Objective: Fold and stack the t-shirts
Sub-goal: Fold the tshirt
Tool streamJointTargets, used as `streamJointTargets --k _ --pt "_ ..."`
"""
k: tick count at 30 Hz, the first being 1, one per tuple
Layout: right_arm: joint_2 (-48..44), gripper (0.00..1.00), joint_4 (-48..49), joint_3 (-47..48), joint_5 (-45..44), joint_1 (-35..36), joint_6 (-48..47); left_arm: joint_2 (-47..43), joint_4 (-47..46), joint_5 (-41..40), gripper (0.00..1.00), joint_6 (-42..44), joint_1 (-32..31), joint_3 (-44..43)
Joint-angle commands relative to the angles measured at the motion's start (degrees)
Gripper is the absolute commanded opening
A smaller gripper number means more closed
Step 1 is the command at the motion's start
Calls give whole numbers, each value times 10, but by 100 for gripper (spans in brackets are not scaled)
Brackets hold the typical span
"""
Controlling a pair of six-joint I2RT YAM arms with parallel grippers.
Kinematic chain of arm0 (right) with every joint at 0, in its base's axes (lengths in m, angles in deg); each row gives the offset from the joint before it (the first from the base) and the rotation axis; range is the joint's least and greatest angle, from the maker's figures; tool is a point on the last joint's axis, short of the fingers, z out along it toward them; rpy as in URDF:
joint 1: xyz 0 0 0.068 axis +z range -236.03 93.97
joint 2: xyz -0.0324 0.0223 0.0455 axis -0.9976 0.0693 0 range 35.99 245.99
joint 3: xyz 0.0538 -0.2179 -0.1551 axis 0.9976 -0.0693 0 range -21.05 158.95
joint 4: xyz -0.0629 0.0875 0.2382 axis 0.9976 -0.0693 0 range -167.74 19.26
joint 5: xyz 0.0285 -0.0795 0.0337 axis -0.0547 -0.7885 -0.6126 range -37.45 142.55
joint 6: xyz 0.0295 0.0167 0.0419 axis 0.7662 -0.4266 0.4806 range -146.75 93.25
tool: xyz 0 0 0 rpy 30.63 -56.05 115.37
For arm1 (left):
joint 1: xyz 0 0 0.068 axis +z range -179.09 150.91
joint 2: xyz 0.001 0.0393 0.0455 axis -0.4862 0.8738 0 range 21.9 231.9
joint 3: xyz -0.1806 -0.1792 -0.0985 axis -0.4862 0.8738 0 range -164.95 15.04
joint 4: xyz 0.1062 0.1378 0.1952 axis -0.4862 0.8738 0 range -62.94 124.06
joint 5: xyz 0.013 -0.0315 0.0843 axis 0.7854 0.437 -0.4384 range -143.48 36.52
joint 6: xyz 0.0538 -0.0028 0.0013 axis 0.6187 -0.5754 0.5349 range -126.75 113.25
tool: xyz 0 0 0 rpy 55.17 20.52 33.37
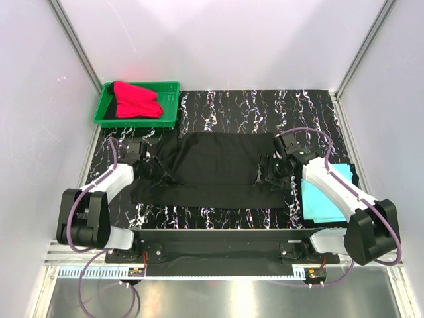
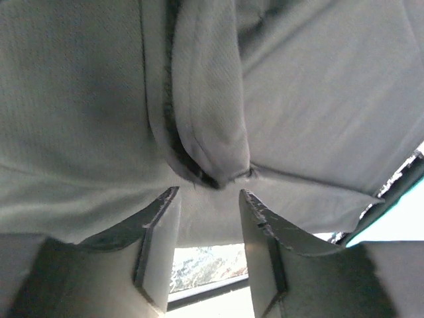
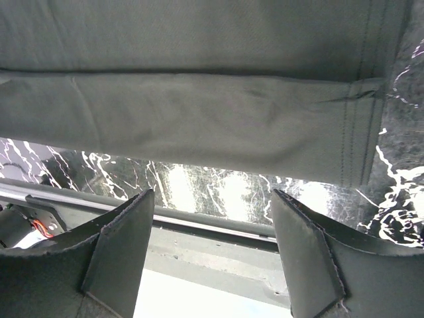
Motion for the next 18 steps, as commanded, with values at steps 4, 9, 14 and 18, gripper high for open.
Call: streamJointTargets --k 4,9,14,18 --pt "-26 78 -8 -2 -5 -19 -17 40 -22 -33 34 11 -2 -44" --pt "-32 78 -14 -3 -5 -27 -23 47 -18 -49 15 19 -27 -94" --pt "-30 78 -16 1 -2 -31 -22 102 -10 -40 13 12 -63 -150" --pt "-31 78 -20 7 -5 -35 -23 154 15 -44 34 18 -88 -210"
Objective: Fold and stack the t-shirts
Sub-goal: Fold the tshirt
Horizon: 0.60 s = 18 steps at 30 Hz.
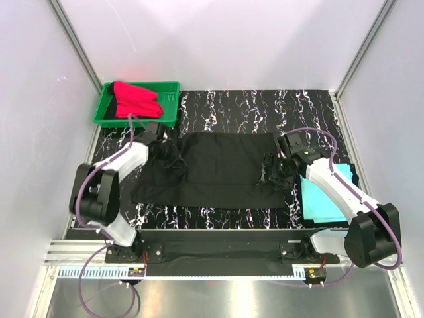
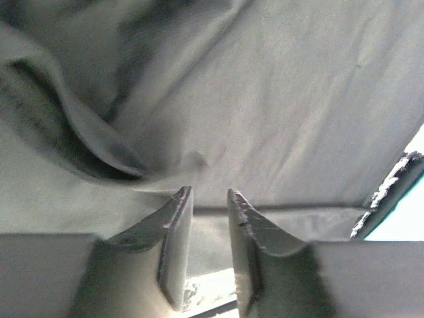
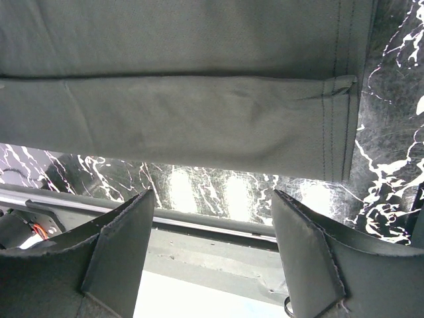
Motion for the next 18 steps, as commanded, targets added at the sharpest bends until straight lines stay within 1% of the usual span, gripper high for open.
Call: streamJointTargets --k 1,2,3,4,5,6,7,8,9,11,13,14,15,17,18 --pt "-13 78 -7 10 -6 -7 -8 40 35 -14 37 20 -20 -60" --pt "-12 78 -7 11 -4 -7 -8 47 48 -20 41 30 -23 -76" --pt "-10 79 -7 10 -3 -8 -6 48 64 -46 45 42 -26 -88" --pt "-7 79 -6 11 -2 -8 -4 44 99 -66 51 65 -31 -109" --pt "-5 78 -6 10 0 -9 -3 35 115 -87 52 76 -31 -115" --pt "-3 79 -5 9 1 -8 -2 23 124 -130 52 105 -32 -117" --pt "2 79 -5 8 3 -8 -3 -17 128 -146 54 118 -32 -109" --pt "5 79 -4 7 3 -8 -3 -37 127 -165 55 129 -32 -102" --pt "6 79 -2 6 4 -8 -2 -60 127 -187 55 153 -31 -91" --pt "14 79 0 2 6 -8 0 -110 141 -210 54 164 -25 -62" --pt "33 79 14 -2 15 -8 0 -133 138 -183 52 164 10 -30" --pt "43 79 19 -1 16 -8 2 -147 136 -163 47 163 27 4" --pt "56 79 28 -1 19 -8 1 -150 134 -134 45 161 54 18" --pt "101 78 36 13 19 -7 0 -155 118 -114 47 161 81 64" --pt "115 78 38 20 16 -7 0 -152 109 -81 49 156 114 81"
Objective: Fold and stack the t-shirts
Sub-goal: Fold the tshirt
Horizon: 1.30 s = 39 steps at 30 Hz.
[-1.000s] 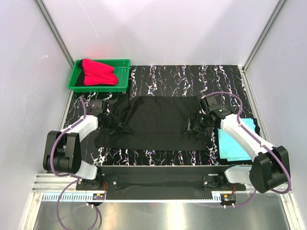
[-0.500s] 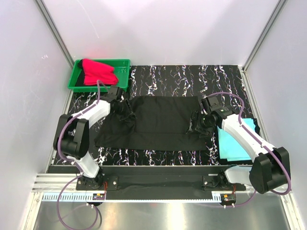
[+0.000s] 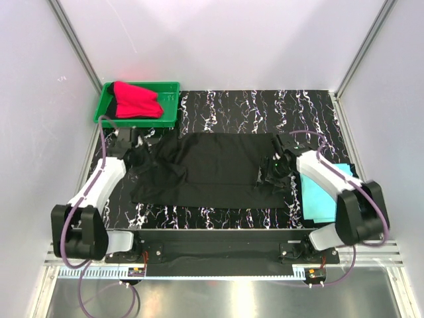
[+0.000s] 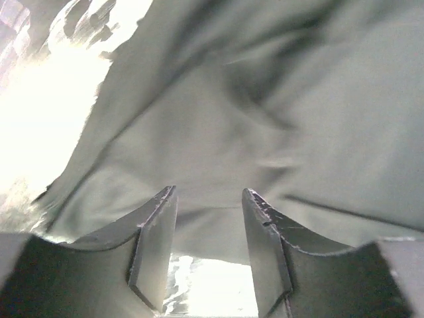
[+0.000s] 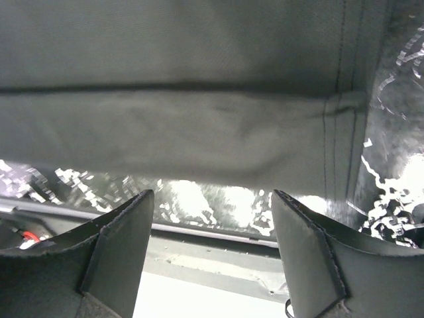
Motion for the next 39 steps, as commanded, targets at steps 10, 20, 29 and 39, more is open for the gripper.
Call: streamJointTargets --k 10,20,29,39 --pt "145 75 26 37 -18 12 21 81 -37 137 49 -39 179 119" --pt "120 76 48 -63 -52 9 125 86 -22 150 48 -90 270 204" --pt "-2 80 16 -121 27 -20 171 -78 104 80 45 -174 275 218" --pt "-22 83 -28 41 -40 -20 17 -114 54 113 45 -97 162 104"
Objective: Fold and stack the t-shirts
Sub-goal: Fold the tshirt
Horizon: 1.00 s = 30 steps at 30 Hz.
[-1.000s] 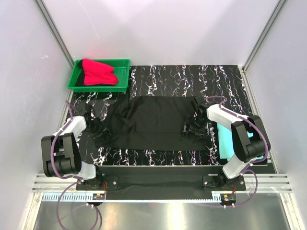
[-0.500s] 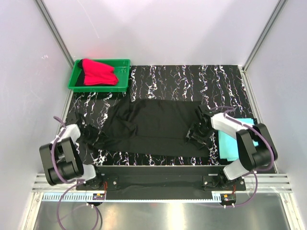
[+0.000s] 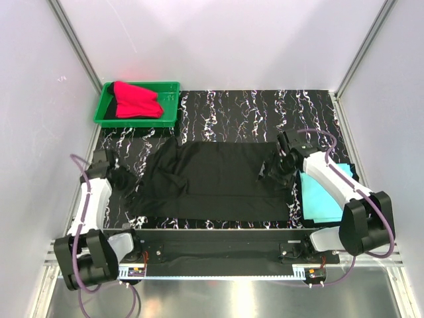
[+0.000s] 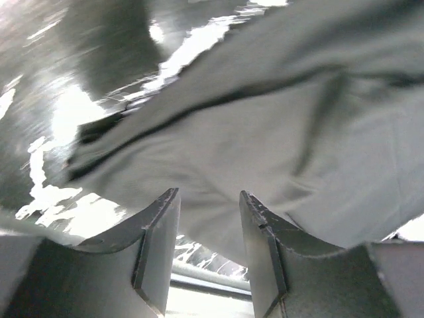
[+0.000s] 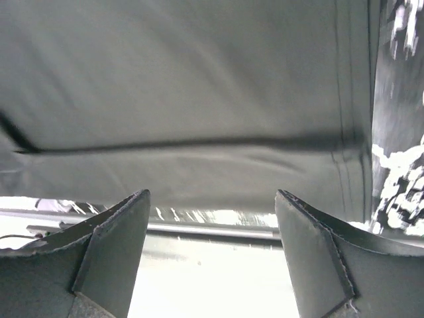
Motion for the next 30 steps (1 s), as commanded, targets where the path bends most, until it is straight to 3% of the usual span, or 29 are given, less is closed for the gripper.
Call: streamJointTargets --k 1,4,7,11,14,20,28,30 --pt "9 83 -12 60 -41 -1 -69 23 -66 24 45 19 -66 -47" --pt "34 83 -19 92 -47 -2 -87 102 -93 45 42 1 -127 -75" --pt "46 84 -20 111 -43 -3 -88 156 -98 4 34 -16 -178 -100" --pt "42 84 -23 118 -45 -10 -88 157 -92 -55 21 -48 -187 -110" --pt "29 84 -26 111 -51 -15 -88 157 -89 -82 20 -64 -187 -110" --pt "27 84 -26 103 -56 -36 -88 280 -109 -16 12 -42 -190 -141" --pt "56 86 -48 164 -45 -72 -113 354 -126 13 16 -4 -207 -239" --pt "70 86 -51 172 -44 -73 -116 358 -121 19 23 8 -214 -272"
